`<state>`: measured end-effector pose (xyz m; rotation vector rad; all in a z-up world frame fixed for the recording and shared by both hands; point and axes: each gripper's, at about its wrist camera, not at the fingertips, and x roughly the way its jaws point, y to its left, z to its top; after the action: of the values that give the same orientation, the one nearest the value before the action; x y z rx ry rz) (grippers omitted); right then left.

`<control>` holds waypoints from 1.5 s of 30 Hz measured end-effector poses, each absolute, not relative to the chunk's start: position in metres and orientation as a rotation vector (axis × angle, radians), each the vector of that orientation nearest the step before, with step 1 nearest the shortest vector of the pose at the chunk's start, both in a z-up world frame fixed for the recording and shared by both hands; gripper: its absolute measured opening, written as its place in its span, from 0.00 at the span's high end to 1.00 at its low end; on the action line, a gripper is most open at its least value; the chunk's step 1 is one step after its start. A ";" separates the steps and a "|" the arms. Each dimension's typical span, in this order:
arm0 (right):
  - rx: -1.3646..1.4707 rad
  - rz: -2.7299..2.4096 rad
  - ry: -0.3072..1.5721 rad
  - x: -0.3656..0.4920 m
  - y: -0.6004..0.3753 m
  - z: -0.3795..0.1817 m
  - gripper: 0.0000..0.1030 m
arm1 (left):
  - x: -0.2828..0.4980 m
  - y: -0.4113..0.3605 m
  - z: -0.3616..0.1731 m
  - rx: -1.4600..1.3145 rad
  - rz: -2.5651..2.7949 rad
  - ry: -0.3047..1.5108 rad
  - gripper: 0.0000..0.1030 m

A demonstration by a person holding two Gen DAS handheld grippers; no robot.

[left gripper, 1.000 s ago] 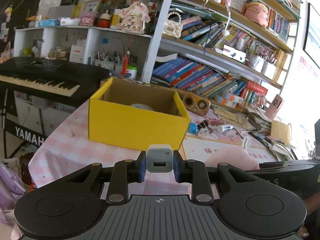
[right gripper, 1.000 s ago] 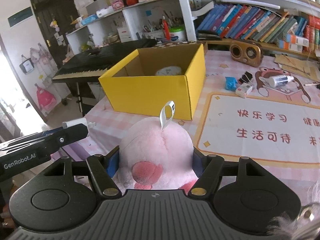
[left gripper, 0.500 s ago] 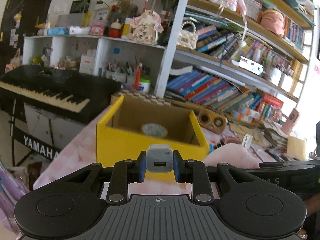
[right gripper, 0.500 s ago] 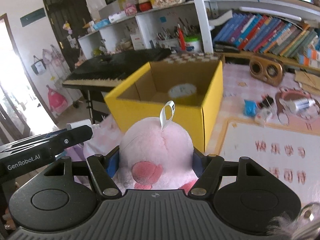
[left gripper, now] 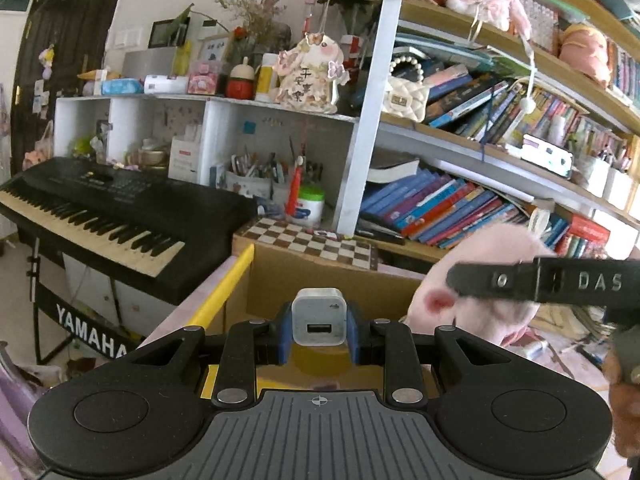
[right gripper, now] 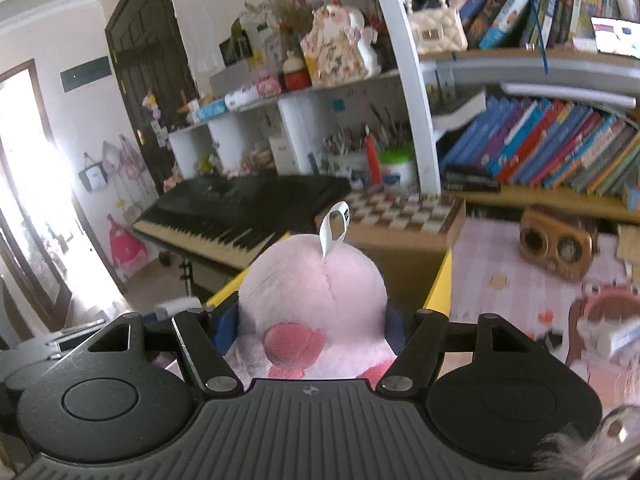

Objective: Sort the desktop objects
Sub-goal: 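Lift and carry the pig and charger cube toward the yellow box with both tools, then lower the pig into the box and open the right tool while the left tool drops the charger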

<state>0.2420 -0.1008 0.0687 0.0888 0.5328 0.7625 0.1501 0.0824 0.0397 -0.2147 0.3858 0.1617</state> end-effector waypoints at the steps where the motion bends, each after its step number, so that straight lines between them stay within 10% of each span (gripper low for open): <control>1: 0.080 0.759 0.521 0.249 -0.100 0.070 0.35 | 0.156 0.083 0.038 -0.211 0.167 0.391 0.75; 33: -0.462 0.946 0.761 0.351 -0.013 -0.020 0.35 | 0.254 0.069 -0.037 0.024 0.208 0.741 0.68; 37: -0.491 0.951 0.775 0.357 -0.008 -0.022 0.32 | 0.253 0.072 -0.037 0.030 0.225 0.731 0.56; 39: -0.486 0.951 0.775 0.360 -0.008 -0.022 0.31 | 0.249 0.074 -0.034 0.010 0.207 0.705 0.34; 45: -0.385 0.922 0.762 0.368 -0.012 -0.018 0.19 | 0.236 0.076 -0.023 -0.037 0.199 0.629 0.21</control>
<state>0.3680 -0.0123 -0.0180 -0.3849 0.7617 0.9224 0.2362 0.0755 -0.0231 -0.0369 0.6292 0.1989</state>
